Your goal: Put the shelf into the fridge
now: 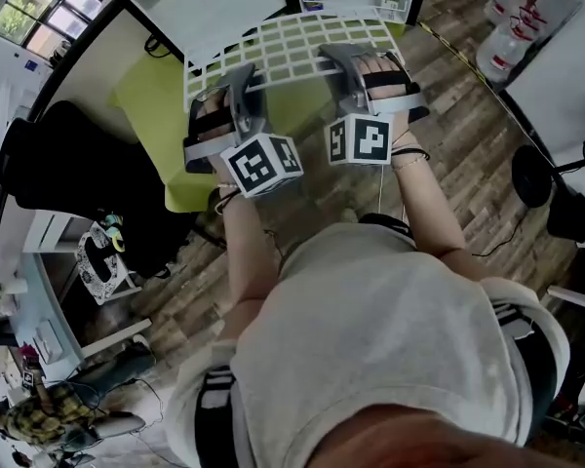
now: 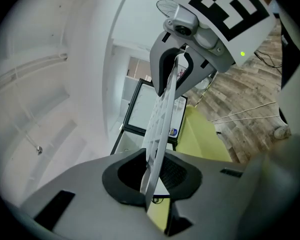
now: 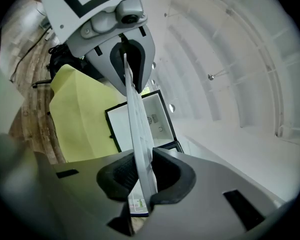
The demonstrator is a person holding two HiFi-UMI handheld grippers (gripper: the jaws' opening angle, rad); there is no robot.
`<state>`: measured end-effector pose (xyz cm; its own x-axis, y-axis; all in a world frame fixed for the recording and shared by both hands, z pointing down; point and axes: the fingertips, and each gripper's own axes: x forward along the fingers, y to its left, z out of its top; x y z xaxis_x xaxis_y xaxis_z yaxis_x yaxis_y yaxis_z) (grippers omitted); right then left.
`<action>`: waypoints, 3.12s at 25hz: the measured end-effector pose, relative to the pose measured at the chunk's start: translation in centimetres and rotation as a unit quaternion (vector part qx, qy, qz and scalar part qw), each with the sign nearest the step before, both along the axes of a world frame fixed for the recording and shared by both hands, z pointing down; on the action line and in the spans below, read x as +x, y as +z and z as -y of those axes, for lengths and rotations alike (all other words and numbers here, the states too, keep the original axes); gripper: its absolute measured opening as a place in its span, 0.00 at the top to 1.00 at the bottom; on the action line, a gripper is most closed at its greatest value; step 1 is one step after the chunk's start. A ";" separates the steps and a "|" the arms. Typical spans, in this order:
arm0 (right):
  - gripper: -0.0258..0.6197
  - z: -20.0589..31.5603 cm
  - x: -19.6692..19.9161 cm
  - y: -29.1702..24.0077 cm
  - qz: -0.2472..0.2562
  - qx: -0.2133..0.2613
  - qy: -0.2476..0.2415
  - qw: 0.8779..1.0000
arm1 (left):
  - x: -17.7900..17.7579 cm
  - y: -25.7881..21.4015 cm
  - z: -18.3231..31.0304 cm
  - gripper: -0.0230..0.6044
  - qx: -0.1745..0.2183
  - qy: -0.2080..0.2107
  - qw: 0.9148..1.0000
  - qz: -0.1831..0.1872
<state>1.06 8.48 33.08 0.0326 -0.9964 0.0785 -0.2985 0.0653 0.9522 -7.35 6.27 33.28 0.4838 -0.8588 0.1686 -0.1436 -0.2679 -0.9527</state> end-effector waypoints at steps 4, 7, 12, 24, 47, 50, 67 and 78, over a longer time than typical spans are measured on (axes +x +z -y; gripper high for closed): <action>0.86 1.7 2.3 -0.2 -0.003 0.002 -0.013 1.000 | 2.3 -0.1 1.4 0.85 0.004 -0.010 1.000 -0.007; 0.86 2.9 3.1 -0.1 -0.002 0.003 -0.023 1.000 | 3.1 0.0 2.5 0.85 0.004 -0.022 1.000 -0.007; 0.86 4.1 2.9 0.9 0.004 -0.011 -0.043 0.999 | 2.8 0.9 3.4 0.85 -0.011 -0.047 0.999 -0.003; 0.85 10.4 4.1 2.6 0.016 -0.034 -0.056 0.998 | 3.9 2.3 9.4 0.85 -0.032 -0.061 0.998 0.006; 0.85 29.1 4.1 0.9 -0.009 -0.038 -0.061 0.997 | 4.0 1.1 28.1 0.85 -0.032 -0.068 0.997 -0.019; 0.85 30.0 4.1 1.2 -0.012 -0.040 -0.057 0.997 | 4.0 1.5 29.1 0.85 -0.036 -0.064 0.997 -0.022; 0.86 32.7 1.0 2.4 -0.025 -0.056 -0.111 0.992 | 0.8 2.7 30.6 0.85 -0.051 -0.115 0.991 -0.032; 0.86 35.0 0.7 2.6 -0.027 -0.066 -0.151 0.986 | 0.5 2.9 32.3 0.85 -0.056 -0.150 0.987 -0.030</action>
<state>1.75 -26.55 35.67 -0.2557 -0.9426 0.2149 -0.1951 0.2680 0.9435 -6.88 -26.05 36.23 0.2236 -0.9421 0.2500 -0.2879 -0.3089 -0.9065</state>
